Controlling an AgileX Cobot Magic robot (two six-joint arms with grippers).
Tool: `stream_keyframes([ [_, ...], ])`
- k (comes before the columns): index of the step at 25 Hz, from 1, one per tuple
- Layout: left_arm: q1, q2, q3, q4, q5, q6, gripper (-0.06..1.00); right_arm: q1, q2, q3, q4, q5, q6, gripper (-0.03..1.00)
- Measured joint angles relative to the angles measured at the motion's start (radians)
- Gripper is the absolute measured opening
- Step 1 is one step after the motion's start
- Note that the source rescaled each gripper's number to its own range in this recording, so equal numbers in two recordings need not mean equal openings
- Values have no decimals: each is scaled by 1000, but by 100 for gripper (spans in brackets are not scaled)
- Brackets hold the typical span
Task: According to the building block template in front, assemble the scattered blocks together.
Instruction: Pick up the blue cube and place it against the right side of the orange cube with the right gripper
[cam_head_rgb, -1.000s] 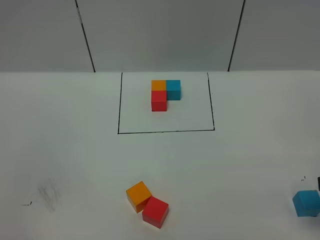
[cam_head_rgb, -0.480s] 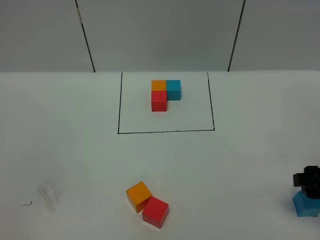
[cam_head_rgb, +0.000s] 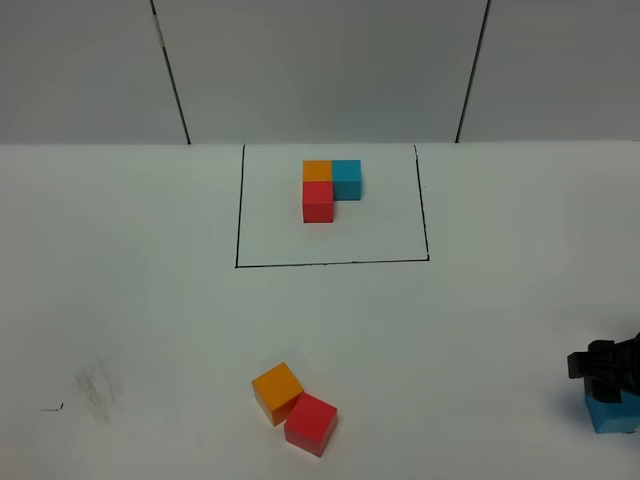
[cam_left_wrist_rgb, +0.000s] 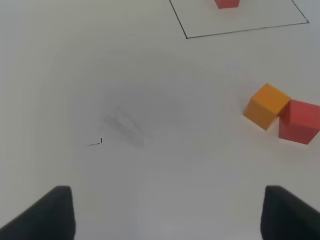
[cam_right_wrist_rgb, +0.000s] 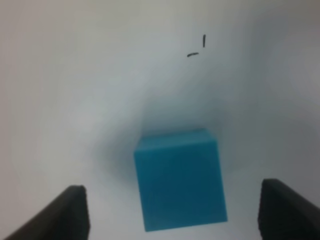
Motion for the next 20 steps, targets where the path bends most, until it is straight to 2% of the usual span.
stream_keyframes([
  [16, 0, 0, 0, 0, 0, 0, 96, 0, 47, 0, 2, 12, -40, 57],
  [20, 0, 0, 0, 0, 0, 0, 96, 0, 103, 0, 2, -17, -43, 57],
])
